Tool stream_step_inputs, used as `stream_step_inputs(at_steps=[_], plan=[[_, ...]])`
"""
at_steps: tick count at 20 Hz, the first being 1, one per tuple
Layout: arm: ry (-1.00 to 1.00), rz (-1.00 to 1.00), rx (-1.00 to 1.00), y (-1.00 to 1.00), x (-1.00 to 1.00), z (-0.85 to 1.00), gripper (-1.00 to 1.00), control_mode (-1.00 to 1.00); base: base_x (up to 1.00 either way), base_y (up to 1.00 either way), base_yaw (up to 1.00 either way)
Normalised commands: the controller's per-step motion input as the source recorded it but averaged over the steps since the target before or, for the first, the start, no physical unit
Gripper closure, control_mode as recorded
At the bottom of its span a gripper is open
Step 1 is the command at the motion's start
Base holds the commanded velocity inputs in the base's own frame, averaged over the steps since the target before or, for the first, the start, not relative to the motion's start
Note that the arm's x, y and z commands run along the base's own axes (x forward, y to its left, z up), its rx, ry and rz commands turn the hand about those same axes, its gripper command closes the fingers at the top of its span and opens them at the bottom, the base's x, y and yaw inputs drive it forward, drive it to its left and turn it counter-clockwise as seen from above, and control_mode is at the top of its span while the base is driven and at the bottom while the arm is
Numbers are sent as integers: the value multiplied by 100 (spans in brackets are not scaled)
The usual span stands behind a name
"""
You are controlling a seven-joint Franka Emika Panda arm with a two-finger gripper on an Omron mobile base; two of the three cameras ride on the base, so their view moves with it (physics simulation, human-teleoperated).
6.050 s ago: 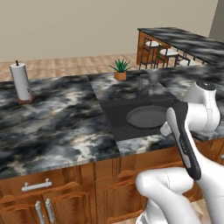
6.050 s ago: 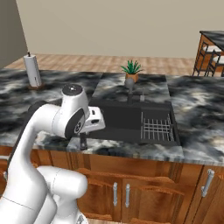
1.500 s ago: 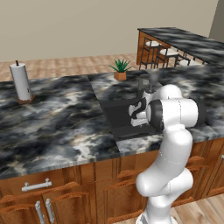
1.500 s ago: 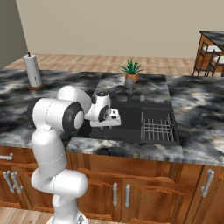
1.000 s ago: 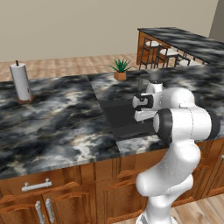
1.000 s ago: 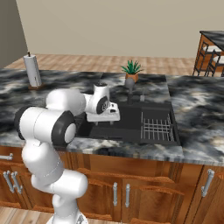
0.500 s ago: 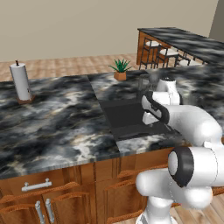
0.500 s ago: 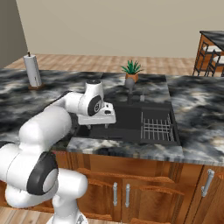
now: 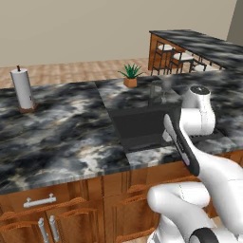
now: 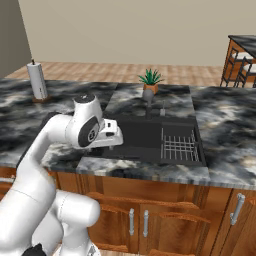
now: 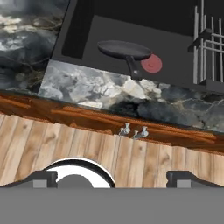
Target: Move the pot and pan from the stove into the sink.
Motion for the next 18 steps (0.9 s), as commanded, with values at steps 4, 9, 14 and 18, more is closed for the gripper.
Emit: stream_step_inputs(at_steps=[4, 9, 14, 18], plan=[[-16, -2, -5, 16, -68, 43, -100, -100, 0, 0, 0], [-20, -1, -4, 8, -59, 26, -100, -100, 0, 0, 0], [-1, 0, -2, 3, -4, 0, -100, 100, -15, -4, 1], [0, 0, 0, 0, 0, 0, -100, 100, -94, -35, 2]])
